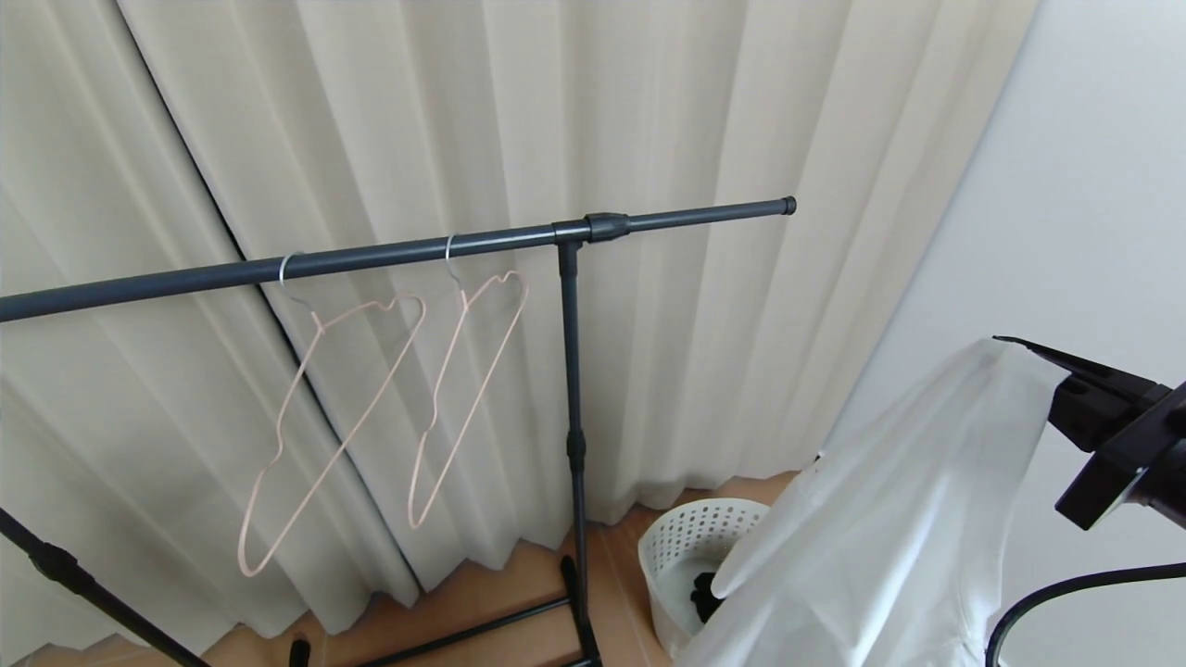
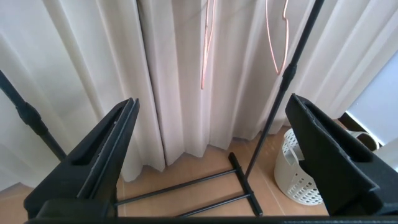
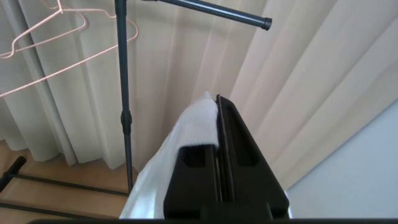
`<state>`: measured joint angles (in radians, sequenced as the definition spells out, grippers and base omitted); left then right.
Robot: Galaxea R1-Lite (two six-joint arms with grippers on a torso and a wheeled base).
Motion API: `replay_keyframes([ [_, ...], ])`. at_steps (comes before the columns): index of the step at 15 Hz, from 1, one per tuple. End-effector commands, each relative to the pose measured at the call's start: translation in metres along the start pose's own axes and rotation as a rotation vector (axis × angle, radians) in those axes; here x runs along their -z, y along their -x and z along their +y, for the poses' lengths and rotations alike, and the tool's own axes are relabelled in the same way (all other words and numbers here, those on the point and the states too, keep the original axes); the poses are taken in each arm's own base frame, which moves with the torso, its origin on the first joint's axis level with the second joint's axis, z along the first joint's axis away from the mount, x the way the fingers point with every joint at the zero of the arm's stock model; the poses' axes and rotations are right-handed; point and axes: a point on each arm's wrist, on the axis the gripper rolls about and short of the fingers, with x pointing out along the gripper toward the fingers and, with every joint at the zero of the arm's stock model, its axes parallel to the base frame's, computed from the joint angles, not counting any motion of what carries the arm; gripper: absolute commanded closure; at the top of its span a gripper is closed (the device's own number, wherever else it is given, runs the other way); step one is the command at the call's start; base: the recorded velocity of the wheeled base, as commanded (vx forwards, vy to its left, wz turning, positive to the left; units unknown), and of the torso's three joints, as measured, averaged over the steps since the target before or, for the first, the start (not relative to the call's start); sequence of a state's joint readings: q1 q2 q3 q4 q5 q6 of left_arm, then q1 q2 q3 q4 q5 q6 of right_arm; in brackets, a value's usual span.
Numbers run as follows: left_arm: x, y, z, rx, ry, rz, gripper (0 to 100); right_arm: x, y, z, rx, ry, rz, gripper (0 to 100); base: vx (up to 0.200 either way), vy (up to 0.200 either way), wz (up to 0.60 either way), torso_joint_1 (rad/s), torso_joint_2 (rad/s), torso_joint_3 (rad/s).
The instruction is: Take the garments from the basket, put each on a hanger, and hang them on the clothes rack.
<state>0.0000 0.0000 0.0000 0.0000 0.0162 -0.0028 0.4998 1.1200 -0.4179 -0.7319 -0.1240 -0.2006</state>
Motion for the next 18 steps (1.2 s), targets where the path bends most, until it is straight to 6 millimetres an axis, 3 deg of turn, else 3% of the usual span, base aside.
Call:
replay_keyframes([
  [1, 0.0000, 0.0000, 0.0000, -0.001, 0.000, 0.000, 0, 0.0005, -0.0006, 0.0002, -0.001, 0.001, 0.002, 100, 0.000, 0.000, 0.00, 0.144, -0.35, -0.198],
  [5, 0.0000, 0.0000, 0.0000, -0.001, 0.000, 0.000, 0, 0.0013, -0.0003, 0.0003, -0.001, 0.019, 0.002, 100, 0.000, 0.000, 0.00, 0.158, -0.35, -0.189],
  [11, 0.0000, 0.0000, 0.0000, -0.001, 0.002, 0.000, 0, 0.0016, -0.0002, 0.0004, -0.001, 0.021, 0.002, 100, -0.200, 0.000, 0.00, 0.012, -0.02, -0.009],
  [14, 0.0000, 0.0000, 0.0001, -0.002, 0.002, 0.000, 0, 0.0052, 0.0003, -0.0010, -0.013, 0.022, 0.010, 100, 0.000, 0.000, 0.00, 0.000, 0.00, 0.000],
  [18, 0.0000, 0.0000, 0.0001, -0.004, 0.000, 0.000, 0, 0.0062, 0.0009, -0.0040, -0.027, 0.024, 0.007, 100, 0.000, 0.000, 0.60, 0.011, -0.01, 0.001],
])
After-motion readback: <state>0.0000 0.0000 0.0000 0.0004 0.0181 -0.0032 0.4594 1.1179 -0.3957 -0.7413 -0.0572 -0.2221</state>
